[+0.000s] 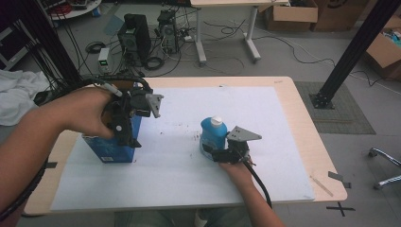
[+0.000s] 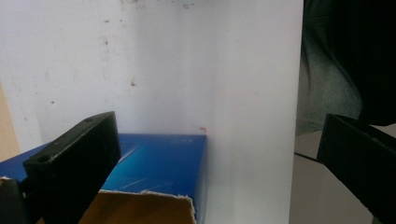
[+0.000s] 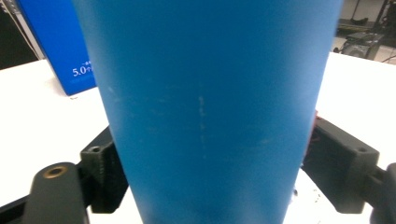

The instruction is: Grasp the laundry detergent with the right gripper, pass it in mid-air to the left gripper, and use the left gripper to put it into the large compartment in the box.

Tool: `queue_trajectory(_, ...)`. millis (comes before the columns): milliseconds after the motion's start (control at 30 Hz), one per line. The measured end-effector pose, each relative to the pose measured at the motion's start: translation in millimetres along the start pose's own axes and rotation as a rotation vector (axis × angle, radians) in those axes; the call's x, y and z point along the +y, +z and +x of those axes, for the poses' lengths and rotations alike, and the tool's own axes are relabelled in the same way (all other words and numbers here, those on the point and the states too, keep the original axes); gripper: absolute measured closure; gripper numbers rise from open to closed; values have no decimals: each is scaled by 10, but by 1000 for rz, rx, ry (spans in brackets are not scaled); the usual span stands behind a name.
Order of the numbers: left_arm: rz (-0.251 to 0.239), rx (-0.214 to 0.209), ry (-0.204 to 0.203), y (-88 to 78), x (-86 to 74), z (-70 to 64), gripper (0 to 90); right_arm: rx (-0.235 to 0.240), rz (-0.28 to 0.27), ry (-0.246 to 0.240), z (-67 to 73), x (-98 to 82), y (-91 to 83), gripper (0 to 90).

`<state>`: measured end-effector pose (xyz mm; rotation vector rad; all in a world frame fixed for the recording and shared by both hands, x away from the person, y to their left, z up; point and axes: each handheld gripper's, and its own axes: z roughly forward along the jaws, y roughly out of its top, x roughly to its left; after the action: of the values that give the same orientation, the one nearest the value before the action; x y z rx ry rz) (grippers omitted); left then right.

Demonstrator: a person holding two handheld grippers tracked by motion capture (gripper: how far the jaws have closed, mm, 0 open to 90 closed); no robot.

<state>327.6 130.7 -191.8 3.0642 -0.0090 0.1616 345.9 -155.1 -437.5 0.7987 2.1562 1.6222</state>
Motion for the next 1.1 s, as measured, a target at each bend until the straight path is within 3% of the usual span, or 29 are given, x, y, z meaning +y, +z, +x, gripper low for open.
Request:
queue_trajectory(600,2,0,-1,4,-3,-7,1,0,8,-3,13,-32,-10,281)
queue_trajectory(633,-2,8,18,2,4,-1,1,3,9,-3,12,-35,-10,282)
queue_trajectory(667,-2,1,6,0,9,-18,1,3,10,-4,12,-38,-11,283)
queue_trajectory(833,-2,3,26,-3,39,-33,1,-1,7,1,11,-45,-17,328)
queue_trajectory(1100,3,-1,11,11,37,-22,1,-19,1,-5,16,-51,-20,355)
